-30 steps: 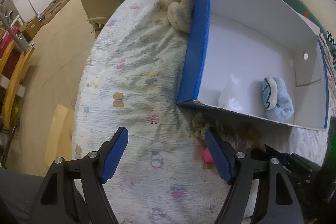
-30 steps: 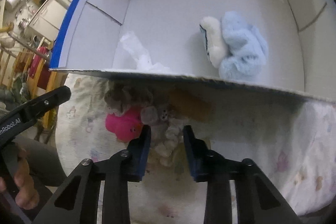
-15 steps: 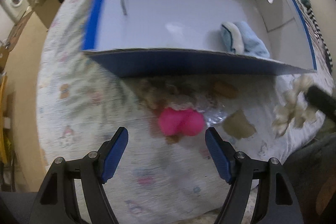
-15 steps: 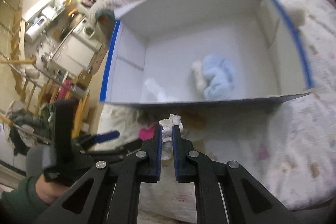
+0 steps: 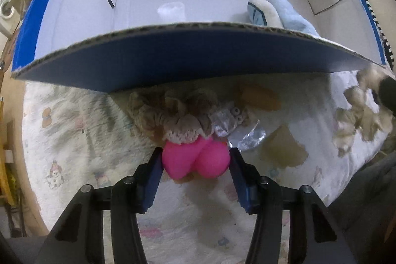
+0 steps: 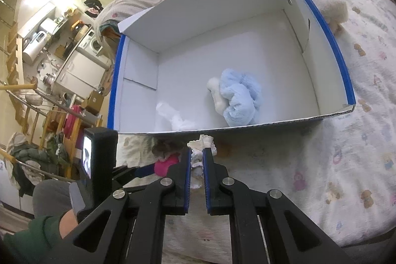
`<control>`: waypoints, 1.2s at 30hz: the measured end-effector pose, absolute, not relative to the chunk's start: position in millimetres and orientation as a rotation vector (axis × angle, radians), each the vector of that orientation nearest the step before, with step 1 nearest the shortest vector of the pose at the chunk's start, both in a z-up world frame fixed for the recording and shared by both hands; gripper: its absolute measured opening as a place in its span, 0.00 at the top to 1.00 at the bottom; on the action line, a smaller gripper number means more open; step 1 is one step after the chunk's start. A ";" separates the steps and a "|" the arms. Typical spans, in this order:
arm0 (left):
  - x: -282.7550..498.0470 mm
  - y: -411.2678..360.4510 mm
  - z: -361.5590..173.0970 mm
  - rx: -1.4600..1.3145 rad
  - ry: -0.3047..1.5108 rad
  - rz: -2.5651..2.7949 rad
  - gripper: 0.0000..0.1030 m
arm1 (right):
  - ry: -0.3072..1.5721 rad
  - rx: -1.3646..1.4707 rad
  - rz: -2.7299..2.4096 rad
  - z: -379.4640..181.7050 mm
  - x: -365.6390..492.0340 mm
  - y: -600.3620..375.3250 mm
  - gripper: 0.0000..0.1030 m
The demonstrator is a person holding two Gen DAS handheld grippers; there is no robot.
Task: Organize soft objects
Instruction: 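Grasp the pink rubber duck with the left tool while the right tool grasps the cream lace cloth, then carry the pink duck with the left tool while the right tool carries the lace cloth into the box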
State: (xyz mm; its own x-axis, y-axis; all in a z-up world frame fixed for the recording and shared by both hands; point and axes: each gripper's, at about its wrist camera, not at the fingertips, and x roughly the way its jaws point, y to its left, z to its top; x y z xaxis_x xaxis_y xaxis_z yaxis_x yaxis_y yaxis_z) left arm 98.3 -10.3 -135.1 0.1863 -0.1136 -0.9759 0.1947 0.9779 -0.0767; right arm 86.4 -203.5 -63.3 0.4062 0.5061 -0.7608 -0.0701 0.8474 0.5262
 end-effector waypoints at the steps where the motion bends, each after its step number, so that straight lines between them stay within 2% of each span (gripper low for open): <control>1: 97.2 -8.9 -133.8 0.067 1.371 -0.222 0.53 | 1.104 0.452 0.377 -64.4 87.3 -203.9 0.89; 10: 64.4 31.8 -124.2 0.026 1.437 -0.227 0.53 | 1.138 0.437 0.361 -73.9 96.8 -199.5 0.89; 21: 55.8 73.4 -83.1 0.008 1.282 -0.072 0.53 | 1.136 0.384 0.372 -72.9 92.4 -185.2 0.89; 36: 47.4 48.4 -63.3 0.006 1.165 -0.001 0.53 | 1.110 0.340 0.359 -68.6 86.7 -180.9 0.89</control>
State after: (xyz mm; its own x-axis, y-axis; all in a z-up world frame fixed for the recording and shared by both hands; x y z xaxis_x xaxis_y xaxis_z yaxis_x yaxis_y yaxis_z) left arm 47.4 48.4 -63.3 0.3947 0.0024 -0.9188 0.0043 1.0000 0.0045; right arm 86.7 -180.9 -68.6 0.3994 0.4435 -0.8023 -0.1105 0.8921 0.4382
